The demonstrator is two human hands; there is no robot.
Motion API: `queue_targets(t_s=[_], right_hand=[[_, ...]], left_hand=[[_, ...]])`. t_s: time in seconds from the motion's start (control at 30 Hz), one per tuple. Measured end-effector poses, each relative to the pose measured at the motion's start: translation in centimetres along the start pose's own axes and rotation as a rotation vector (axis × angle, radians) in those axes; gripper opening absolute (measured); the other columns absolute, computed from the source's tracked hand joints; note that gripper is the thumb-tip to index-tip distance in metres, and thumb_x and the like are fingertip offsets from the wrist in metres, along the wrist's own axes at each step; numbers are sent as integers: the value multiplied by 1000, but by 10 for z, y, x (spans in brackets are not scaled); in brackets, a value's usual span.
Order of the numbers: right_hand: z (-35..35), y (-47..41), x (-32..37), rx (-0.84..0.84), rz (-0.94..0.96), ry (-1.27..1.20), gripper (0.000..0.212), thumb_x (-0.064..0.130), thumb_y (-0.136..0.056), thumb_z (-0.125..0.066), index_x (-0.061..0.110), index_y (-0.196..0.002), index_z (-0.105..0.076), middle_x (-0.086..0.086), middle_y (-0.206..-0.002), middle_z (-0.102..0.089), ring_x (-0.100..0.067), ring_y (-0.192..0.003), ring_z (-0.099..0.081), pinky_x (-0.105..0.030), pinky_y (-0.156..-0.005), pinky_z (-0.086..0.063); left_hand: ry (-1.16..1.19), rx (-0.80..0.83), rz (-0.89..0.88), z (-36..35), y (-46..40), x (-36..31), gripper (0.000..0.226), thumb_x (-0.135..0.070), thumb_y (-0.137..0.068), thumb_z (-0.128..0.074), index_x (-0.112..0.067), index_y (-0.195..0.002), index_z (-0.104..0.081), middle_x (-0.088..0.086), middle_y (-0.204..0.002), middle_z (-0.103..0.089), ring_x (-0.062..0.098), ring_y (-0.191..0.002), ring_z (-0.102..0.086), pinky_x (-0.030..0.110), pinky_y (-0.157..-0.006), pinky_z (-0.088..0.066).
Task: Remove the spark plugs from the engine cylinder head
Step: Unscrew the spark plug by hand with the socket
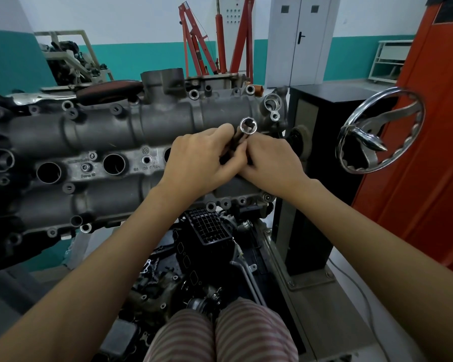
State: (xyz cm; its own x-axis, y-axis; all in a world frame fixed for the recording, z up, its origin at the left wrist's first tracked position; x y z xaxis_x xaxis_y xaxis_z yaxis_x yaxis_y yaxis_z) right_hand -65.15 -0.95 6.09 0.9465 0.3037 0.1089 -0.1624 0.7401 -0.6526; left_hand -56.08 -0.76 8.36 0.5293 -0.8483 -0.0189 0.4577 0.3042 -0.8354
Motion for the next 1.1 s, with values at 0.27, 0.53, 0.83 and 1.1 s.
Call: queue_targets(t_s=[0.27, 0.53, 0.83, 1.1], right_hand=[[4, 1, -1, -63, -5, -1, 28, 37, -82, -49, 16, -74, -65, -6, -69, -64, -27, -68, -59, -27, -55, -28], [0, 2, 2, -25, 33, 35, 36, 41, -87, -40, 10, -85, -58, -1, -71, -56, -20, -64, -54, -30, -54, -35], [0, 1, -2, -57, 8, 53, 29, 40, -86, -50, 13, -78, -59, -2, -64, -58, -24, -63, -58, -26, -52, -26], [4, 3, 5, -75, 55, 5, 32, 40, -81, -29, 19, -69, -50, -8, -63, -59, -29, -58, -56, -24, -48, -20]], left_hand=[[2, -20, 23, 0, 1, 5, 51, -43, -86, -44, -1, -62, -59, 9, -50, -54, 30, -47, -53, 39, -44, -42], [17, 0, 19, -1, 1, 4, 51, -43, -86, -39, 0, -69, -59, 7, -52, -54, 27, -47, -51, 38, -46, -42], [-6, -34, -19, 2, 1, 2, 48, -36, -89, -49, -1, -57, -55, 9, -47, -53, 29, -42, -50, 36, -41, -41], [10, -4, 2, 1, 1, 2, 50, -43, -86, -42, 0, -66, -59, 8, -52, -54, 29, -48, -52, 38, -45, -42]])
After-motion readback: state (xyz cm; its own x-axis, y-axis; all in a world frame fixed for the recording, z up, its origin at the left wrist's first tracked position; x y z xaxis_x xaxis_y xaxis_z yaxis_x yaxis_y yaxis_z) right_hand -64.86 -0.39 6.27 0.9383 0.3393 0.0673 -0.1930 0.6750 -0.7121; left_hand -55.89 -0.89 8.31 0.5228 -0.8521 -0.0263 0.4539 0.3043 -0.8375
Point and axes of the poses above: each hand's wrist, its own y-axis away from the middle knuckle, its own z-axis out of the back of the hand, x = y × z, the point moved 8 cm from there along -y, towards the middle knuckle
